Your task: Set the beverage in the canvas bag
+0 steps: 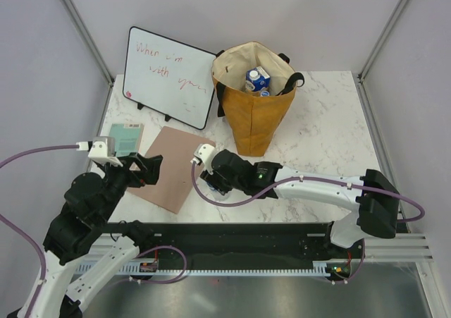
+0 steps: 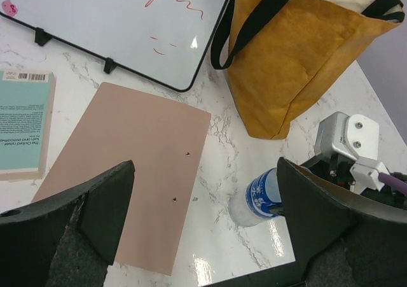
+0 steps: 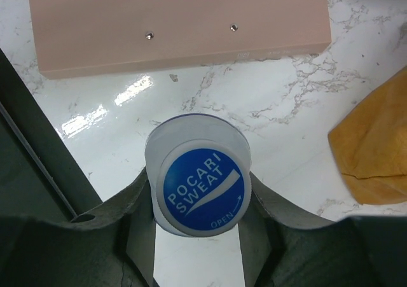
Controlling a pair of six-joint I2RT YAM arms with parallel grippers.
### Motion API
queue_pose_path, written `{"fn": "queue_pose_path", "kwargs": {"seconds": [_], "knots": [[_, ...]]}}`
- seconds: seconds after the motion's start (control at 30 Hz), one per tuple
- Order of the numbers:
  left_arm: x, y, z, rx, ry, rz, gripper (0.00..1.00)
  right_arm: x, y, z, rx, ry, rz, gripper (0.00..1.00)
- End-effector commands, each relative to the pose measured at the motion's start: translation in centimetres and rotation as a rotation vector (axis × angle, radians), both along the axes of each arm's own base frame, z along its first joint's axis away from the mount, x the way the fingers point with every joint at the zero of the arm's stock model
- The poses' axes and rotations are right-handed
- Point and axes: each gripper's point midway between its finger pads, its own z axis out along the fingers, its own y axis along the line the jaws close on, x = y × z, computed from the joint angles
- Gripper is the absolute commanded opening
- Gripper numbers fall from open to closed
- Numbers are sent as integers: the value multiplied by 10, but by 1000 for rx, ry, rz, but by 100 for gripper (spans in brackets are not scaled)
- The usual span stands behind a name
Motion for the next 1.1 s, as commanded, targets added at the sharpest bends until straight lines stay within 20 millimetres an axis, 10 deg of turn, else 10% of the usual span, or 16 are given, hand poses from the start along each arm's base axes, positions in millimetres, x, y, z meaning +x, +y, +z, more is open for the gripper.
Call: {"fn": "queue_pose_path", "kwargs": {"seconds": [0.0, 0.7, 1.07], "knots": [[10, -12, -1, 22, -17, -43, 100, 14, 4, 73, 144, -87, -59, 0], [33, -73, -84, 168, 181, -299, 100, 110, -68, 250, 258, -289, -367, 0], [31, -87, -94, 172, 213, -377, 100, 175, -98, 335, 329, -492, -512, 0]]}}
